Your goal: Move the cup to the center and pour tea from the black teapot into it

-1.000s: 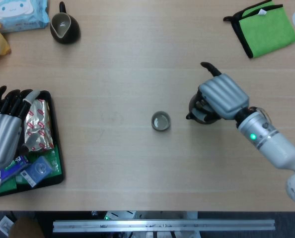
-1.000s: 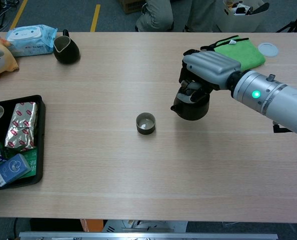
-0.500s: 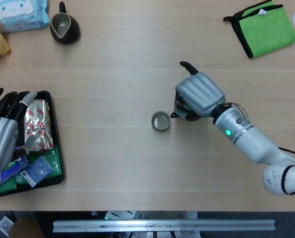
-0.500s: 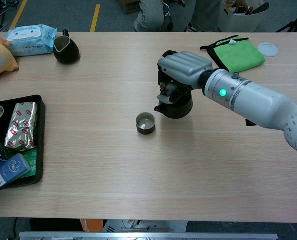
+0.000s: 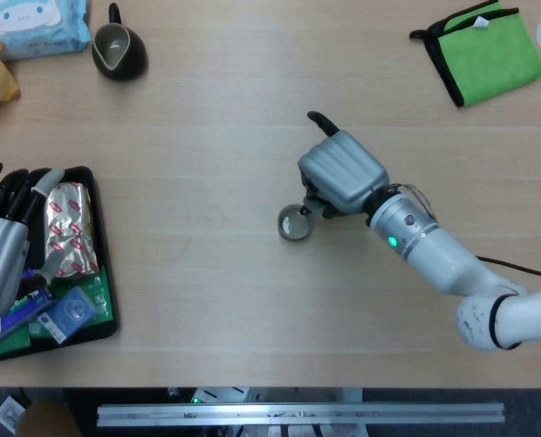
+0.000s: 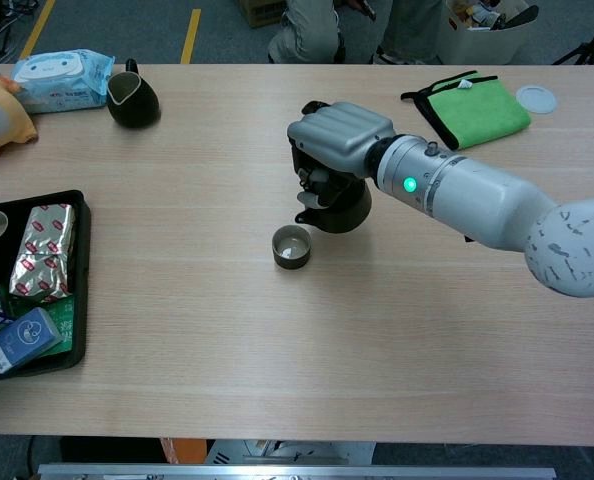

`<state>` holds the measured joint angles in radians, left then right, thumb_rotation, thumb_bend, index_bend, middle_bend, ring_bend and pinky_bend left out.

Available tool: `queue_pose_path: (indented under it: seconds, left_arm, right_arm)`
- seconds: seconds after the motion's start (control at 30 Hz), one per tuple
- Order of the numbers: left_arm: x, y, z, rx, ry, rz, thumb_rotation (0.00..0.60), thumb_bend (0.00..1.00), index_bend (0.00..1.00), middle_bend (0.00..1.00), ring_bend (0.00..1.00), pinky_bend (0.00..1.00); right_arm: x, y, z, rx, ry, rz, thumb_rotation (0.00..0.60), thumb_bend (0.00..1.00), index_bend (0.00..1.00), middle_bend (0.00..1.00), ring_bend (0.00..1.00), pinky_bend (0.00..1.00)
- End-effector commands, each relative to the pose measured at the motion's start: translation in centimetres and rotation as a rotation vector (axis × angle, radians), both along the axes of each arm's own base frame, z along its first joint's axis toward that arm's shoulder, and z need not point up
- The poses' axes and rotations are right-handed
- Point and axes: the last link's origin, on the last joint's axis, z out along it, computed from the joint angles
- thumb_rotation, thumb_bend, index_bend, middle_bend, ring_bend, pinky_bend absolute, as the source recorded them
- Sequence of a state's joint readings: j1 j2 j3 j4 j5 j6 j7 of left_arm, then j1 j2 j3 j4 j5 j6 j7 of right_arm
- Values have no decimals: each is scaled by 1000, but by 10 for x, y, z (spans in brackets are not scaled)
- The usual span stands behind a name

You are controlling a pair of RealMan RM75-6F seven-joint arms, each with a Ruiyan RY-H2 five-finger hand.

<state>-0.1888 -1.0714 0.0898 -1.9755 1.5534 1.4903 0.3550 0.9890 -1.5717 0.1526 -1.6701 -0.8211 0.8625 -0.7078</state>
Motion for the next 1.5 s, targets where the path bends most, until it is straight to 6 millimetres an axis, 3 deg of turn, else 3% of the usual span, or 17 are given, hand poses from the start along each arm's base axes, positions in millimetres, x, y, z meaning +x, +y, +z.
queue_pose_path:
  seconds: [0.03, 1.5]
  left_arm:
    - [0, -1, 1, 4, -7, -1, 600, 265, 98, 163, 134, 81]
    - [-1, -3, 0, 10, -31, -2, 600, 265, 98, 162, 135, 82]
  right_arm:
    - [2, 0, -3, 0, 22, 14, 560, 328, 1000, 959, 909, 25]
    - [14, -3, -9, -40, 184, 116, 566, 327, 1000, 961, 909, 40]
